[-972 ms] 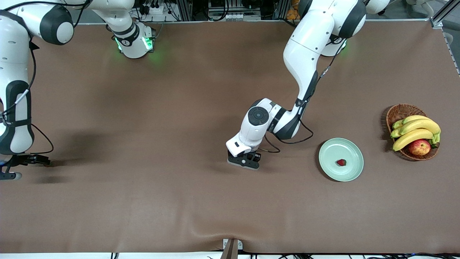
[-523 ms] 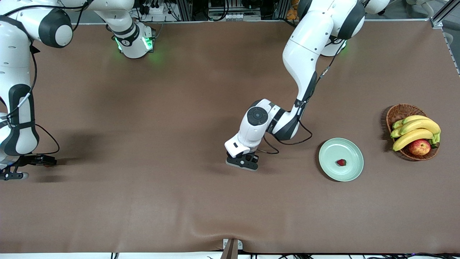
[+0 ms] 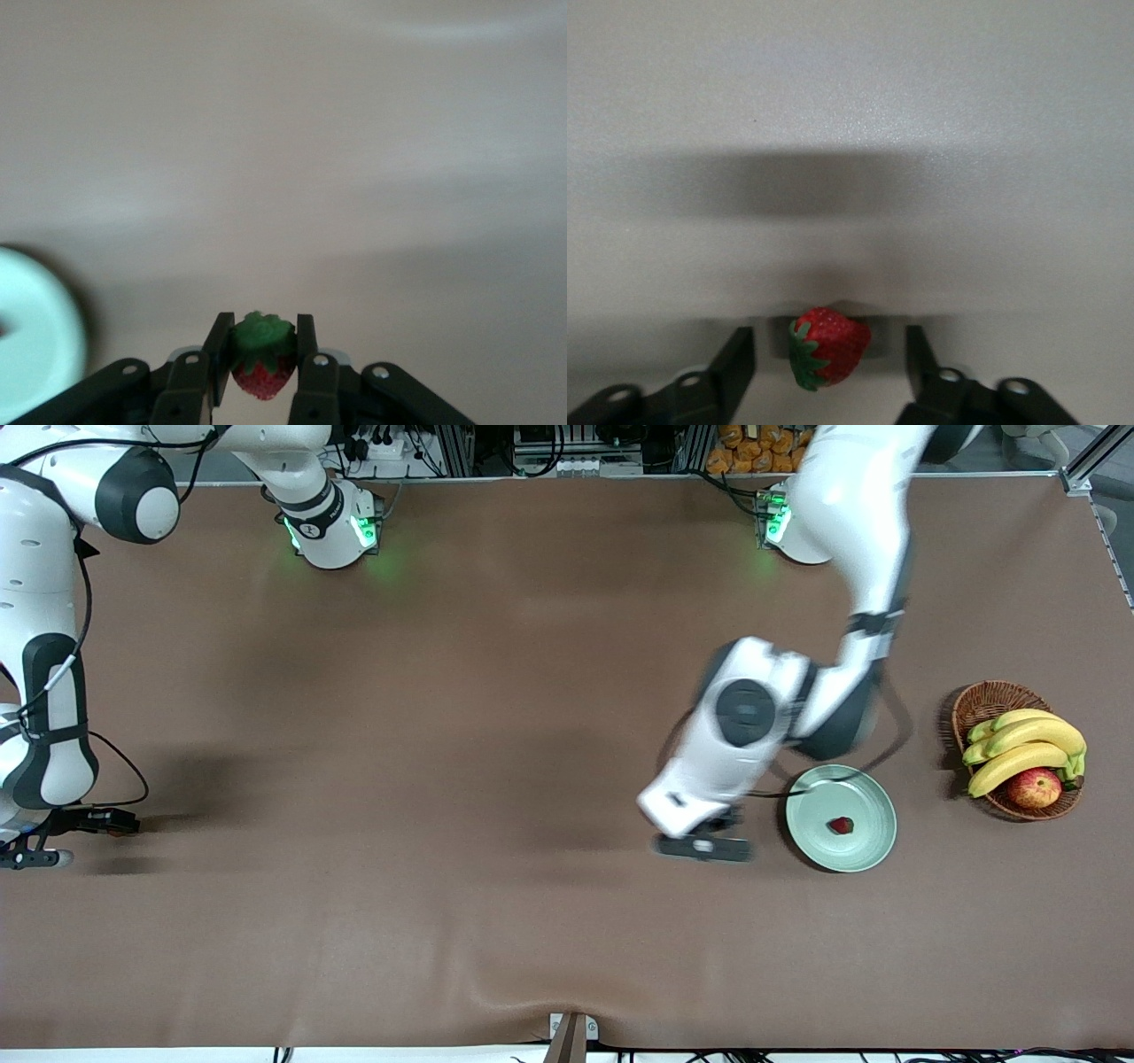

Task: Collect all strawberries into plate
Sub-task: 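Drop the strawberry on the plate with the left gripper while the right grasps another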

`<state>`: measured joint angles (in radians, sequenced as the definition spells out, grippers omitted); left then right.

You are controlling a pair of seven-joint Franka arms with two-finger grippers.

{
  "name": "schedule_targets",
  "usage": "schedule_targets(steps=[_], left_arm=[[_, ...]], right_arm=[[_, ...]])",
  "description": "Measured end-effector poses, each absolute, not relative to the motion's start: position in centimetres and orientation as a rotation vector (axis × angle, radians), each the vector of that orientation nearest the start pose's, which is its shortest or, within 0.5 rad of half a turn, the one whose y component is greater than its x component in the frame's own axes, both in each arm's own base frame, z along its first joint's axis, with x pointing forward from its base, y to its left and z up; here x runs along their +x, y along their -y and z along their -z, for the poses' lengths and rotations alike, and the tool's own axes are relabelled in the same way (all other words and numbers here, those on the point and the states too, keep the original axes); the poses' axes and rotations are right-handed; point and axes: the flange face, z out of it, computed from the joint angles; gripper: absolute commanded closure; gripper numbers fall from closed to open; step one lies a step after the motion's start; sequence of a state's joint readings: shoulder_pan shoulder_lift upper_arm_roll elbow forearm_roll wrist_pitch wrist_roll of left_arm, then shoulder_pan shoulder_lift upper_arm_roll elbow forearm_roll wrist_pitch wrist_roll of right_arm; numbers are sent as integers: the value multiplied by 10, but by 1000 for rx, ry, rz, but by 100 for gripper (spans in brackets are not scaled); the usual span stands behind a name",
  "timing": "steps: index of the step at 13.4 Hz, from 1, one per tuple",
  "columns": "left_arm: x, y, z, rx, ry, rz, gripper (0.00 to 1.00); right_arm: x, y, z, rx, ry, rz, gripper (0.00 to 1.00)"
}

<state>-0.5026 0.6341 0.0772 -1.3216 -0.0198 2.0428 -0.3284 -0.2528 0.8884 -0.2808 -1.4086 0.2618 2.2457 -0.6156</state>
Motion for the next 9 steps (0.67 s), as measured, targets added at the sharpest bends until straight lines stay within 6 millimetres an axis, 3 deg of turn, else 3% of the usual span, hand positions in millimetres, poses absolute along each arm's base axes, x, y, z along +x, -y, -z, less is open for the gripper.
schedule_targets(steps=[2, 5, 9], left_arm=[[675, 242, -379, -3124, -161, 64, 100], [670, 153, -342, -3107, -108, -96, 100], [647, 94, -272, -3094, 8, -215, 100]], right_arm=[[647, 328, -178, -3147, 27, -33, 100], [650, 326, -180, -3149, 45, -17, 100], [679, 306, -209, -3158, 233, 83, 100]])
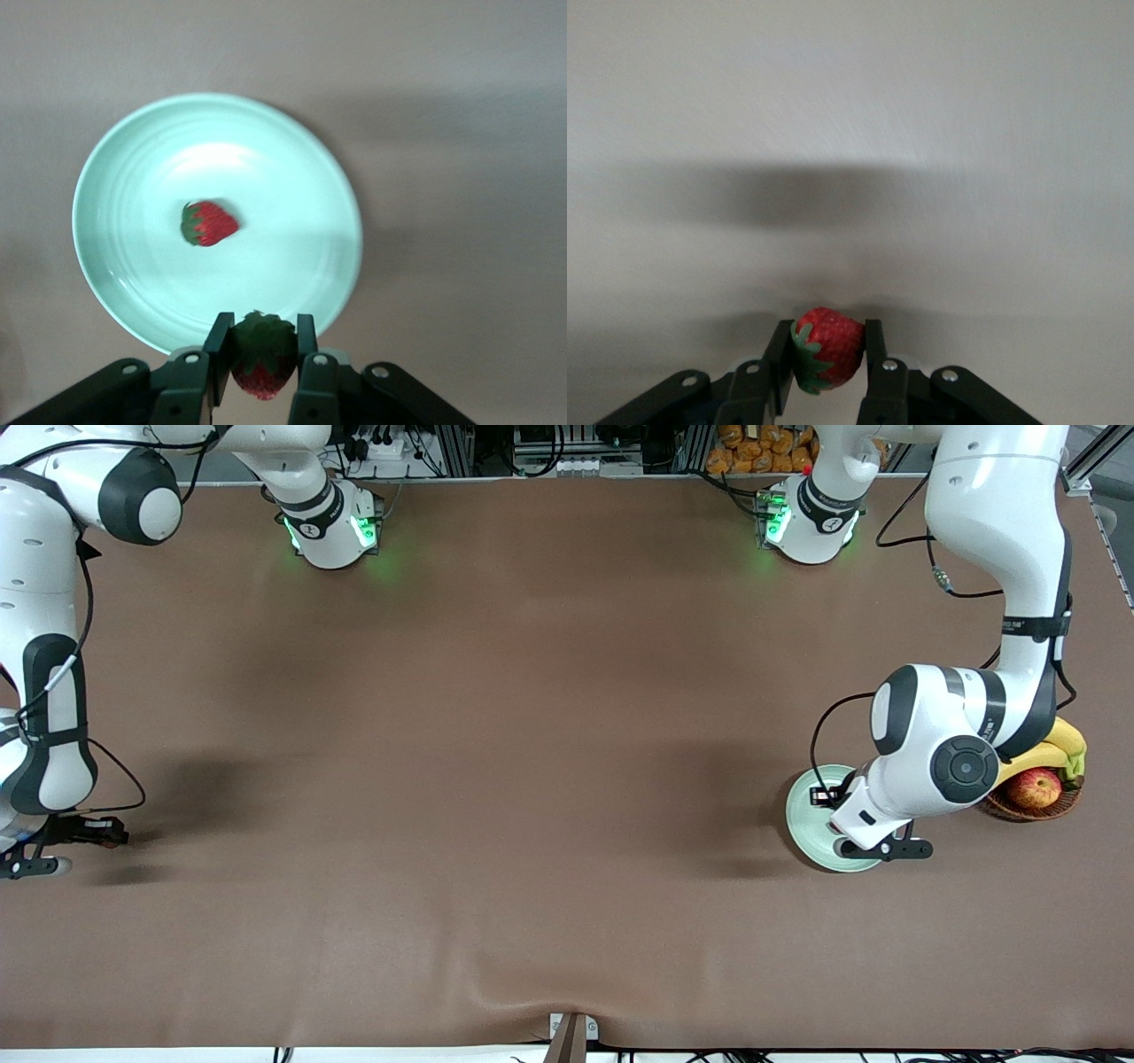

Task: Collect all strawberries into plate
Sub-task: 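Drop the strawberry on the plate with the left gripper while the right grasps another, then carry the third strawberry with the right gripper and set it mid-table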

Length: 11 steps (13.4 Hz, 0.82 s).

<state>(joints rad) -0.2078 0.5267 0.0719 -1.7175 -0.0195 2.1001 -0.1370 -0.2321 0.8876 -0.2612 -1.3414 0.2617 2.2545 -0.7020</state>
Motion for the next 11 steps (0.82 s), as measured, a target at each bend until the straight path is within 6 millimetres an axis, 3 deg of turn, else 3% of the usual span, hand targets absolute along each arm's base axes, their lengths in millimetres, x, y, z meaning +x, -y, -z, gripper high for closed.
schedule_targets(steps=[2, 3, 4, 5, 8, 11], left_arm=[[634, 83, -244, -3096, 28, -203, 100], [629, 83, -233, -3098, 25, -195, 81], [626, 83, -224, -3099, 23, -189, 31], [625, 83, -217, -3098, 24, -187, 0], [627, 78, -214, -3100, 37, -173, 0], [635, 68, -230, -3108, 62, -123, 0]], right_arm=[[707, 266, -233, -3154, 386, 154, 100], [721, 239, -244, -3148, 460, 186, 100], [734, 211, -254, -3140, 531, 215, 100], [745, 182, -260, -3129, 598, 237, 100], [764, 100, -267, -3081, 782, 265, 100], [772, -2, -266, -2971, 960, 294, 100]])
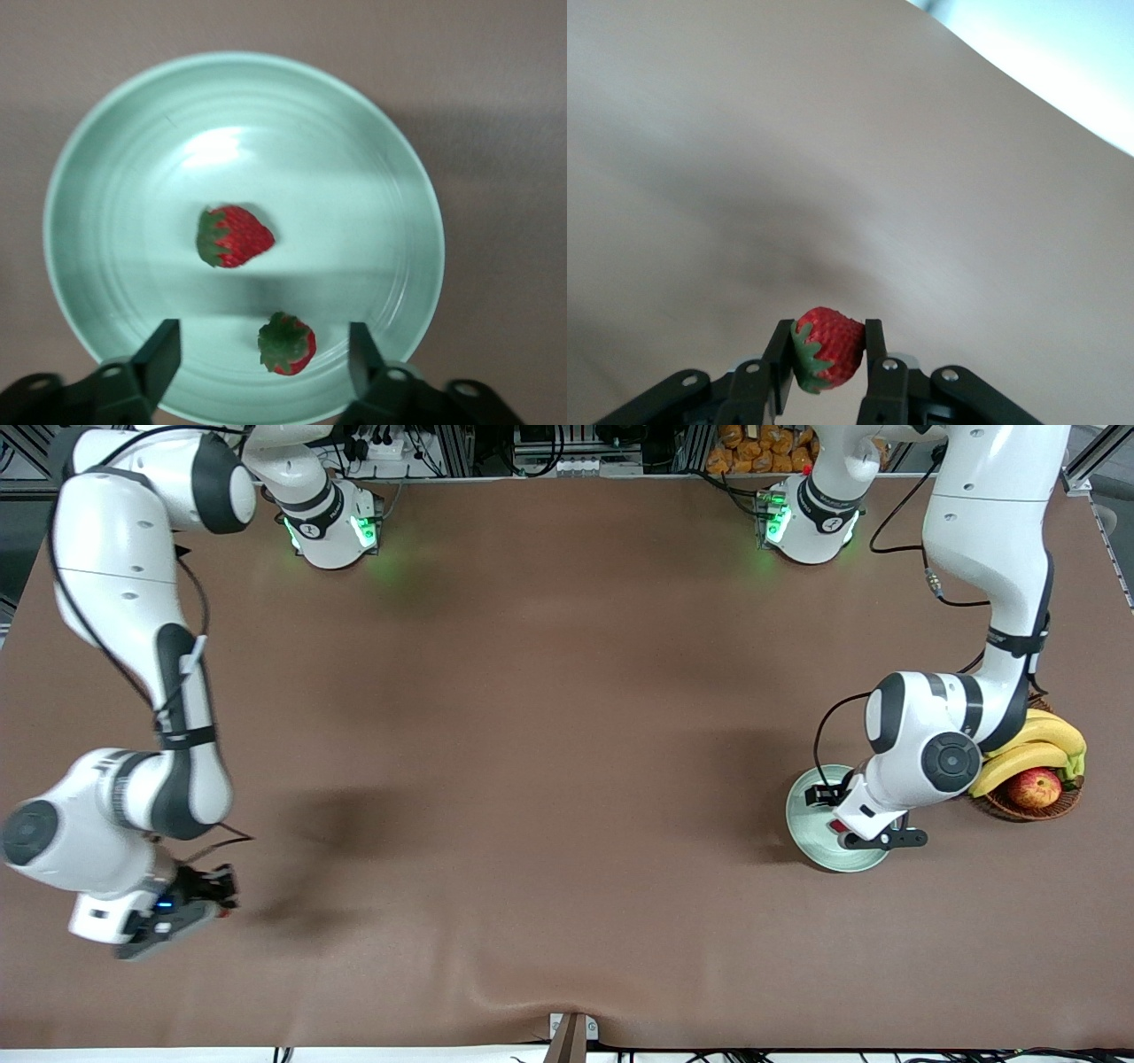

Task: Collect all strawberries into plate
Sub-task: 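Carry the third strawberry with the right gripper and set it mid-table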

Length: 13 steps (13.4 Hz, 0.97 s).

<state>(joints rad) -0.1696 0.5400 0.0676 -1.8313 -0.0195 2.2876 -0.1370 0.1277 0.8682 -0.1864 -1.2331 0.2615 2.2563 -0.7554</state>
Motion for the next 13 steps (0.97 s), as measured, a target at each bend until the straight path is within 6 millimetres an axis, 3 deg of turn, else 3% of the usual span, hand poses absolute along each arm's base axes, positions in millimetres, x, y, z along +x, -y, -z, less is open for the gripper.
schedule_targets(steps=[3, 6, 11, 13], left_arm=[[644, 66, -268, -3121, 71, -27, 0], [645, 66, -320, -3133, 72, 49, 0], [632, 66, -453, -3142, 72, -7, 0], [628, 65, -493, -3139, 72, -57, 0]], right_arm=[[766, -104, -265, -2852, 1116, 316, 100], [753, -174, -262, -2767, 1226, 310, 100], [717, -290, -256, -2629, 1413, 298, 100], [696, -342, -257, -2574, 1498, 334, 100]])
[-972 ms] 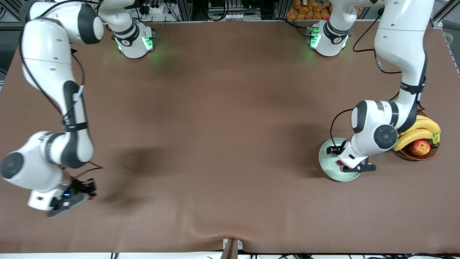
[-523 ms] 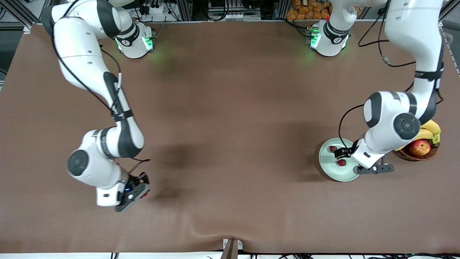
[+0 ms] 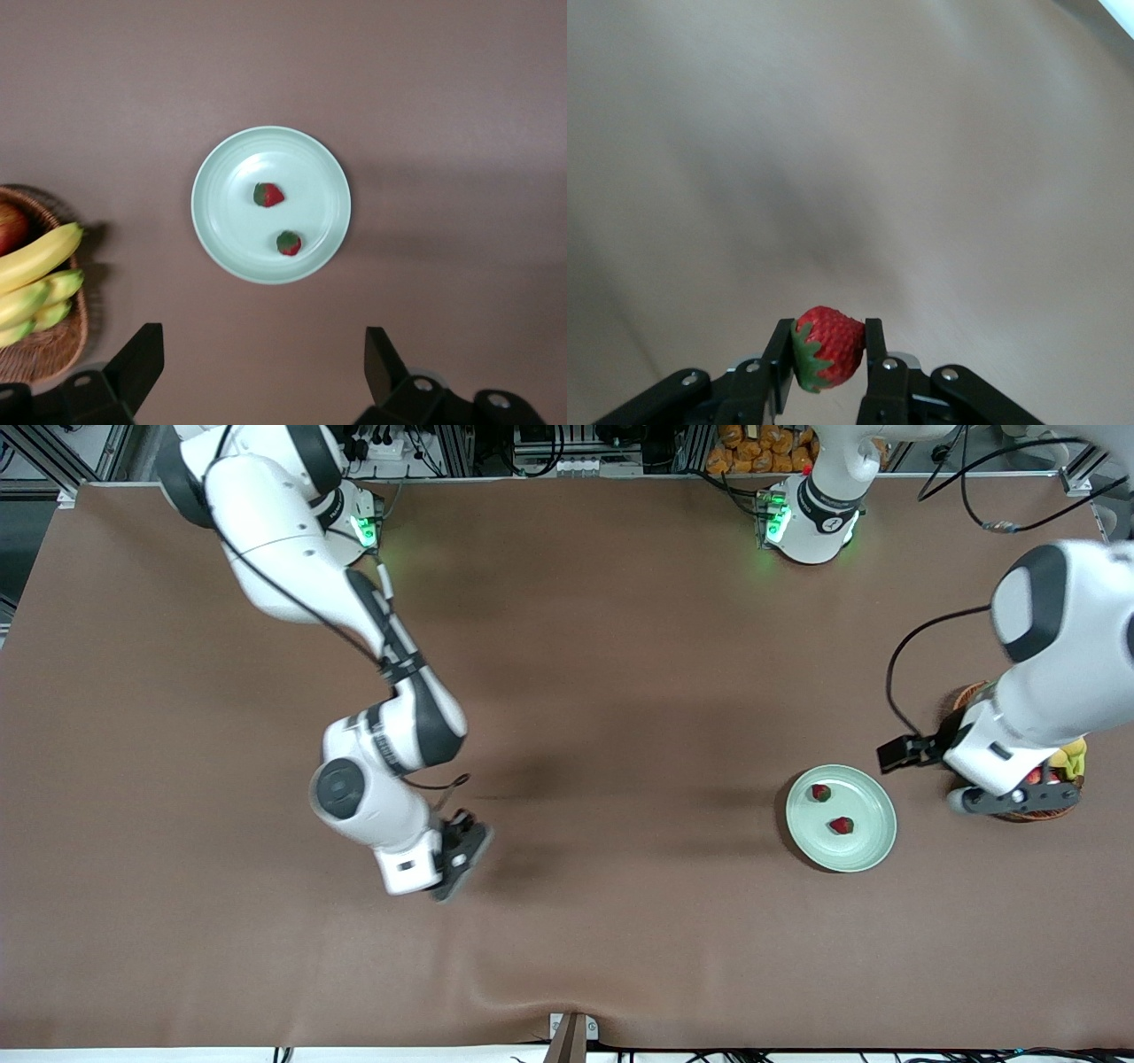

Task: Collect all strawberries into plate
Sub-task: 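Carry the third strawberry with the right gripper and set it mid-table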

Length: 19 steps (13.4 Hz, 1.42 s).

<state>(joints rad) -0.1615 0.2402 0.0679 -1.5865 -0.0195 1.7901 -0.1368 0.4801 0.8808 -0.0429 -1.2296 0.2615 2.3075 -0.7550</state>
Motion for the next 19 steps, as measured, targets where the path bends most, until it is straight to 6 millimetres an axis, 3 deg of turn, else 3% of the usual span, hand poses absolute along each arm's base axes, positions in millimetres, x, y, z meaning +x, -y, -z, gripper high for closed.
schedule_targets(steps=[3, 5, 8, 11, 12, 14, 17, 19], left_arm=[[624, 59, -527, -3138, 84, -72, 0], [616, 51, -544, -3140, 102, -66, 0], [613, 37, -544, -3137, 137, -100, 0], [614, 35, -539, -3135, 142, -115, 0], [614, 35, -538, -3135, 142, -117, 0], [614, 35, -538, -3135, 142, -119, 0], [613, 35, -537, -3135, 141, -120, 0], [613, 35, -537, -3135, 141, -121, 0]], right_arm=[[662, -410, -254, -2495, 1610, 390, 100], [641, -440, -246, -2458, 1662, 398, 100], [608, -472, -226, -2412, 1729, 338, 100], [571, -507, -212, -2387, 1756, 331, 100], [562, -516, -209, -2382, 1761, 332, 88], [557, -520, -199, -2384, 1760, 343, 0], [560, -516, -186, -2398, 1759, 363, 0], [569, -508, -188, -2417, 1745, 384, 0]])
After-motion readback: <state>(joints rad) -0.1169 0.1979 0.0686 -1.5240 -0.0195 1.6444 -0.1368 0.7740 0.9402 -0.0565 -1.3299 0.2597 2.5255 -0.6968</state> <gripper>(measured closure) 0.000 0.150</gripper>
